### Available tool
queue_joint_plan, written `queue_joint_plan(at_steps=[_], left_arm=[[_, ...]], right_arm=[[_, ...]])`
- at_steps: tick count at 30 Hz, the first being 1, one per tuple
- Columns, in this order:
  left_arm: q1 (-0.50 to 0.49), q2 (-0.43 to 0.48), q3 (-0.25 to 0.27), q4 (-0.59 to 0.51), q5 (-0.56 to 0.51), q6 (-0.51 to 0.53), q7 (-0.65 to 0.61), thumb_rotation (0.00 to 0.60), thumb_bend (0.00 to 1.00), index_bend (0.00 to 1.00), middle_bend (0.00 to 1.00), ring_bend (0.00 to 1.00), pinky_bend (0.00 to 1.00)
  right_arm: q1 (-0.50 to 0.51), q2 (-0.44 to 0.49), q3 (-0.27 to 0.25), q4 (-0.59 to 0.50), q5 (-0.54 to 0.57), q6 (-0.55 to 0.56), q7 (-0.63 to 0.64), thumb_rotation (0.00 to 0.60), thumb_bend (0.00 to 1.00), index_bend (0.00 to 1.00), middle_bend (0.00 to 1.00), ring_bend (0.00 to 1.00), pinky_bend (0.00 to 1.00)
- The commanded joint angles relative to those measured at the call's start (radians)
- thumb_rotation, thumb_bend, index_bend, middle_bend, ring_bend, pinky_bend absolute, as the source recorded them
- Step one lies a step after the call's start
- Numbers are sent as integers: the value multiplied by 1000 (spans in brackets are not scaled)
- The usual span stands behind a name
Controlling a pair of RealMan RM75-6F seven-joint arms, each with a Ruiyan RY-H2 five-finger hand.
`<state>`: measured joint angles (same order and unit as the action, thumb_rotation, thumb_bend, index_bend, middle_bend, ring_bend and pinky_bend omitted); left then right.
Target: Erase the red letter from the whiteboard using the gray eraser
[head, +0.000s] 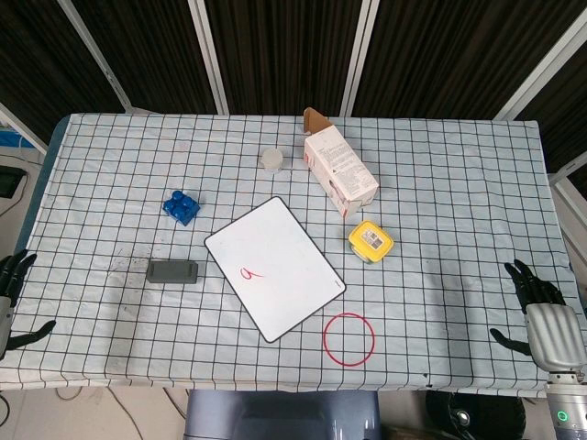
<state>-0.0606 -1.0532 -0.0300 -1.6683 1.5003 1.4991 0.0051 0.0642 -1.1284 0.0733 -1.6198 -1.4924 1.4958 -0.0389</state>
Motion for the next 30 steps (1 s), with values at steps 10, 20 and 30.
queue_joint_plan(at_steps=[10,20,30], left_arm=[[0,-1,1,-2,0,-2,4,600,97,0,7,0,0],[-29,-13,11,-4,26,-45,42,600,99,0,25,0,0],[-222,47,-69,-107,-83,-323,203,600,99,0,65,0,0]], right_arm=[[0,3,0,-2,2,-2,2,600,46,76,76,192,206],[2,8,2,-10,11,-11,11,600,46,75,77,193,206],[1,10,2,-13,16,-12,12,600,46,75,76,193,206]])
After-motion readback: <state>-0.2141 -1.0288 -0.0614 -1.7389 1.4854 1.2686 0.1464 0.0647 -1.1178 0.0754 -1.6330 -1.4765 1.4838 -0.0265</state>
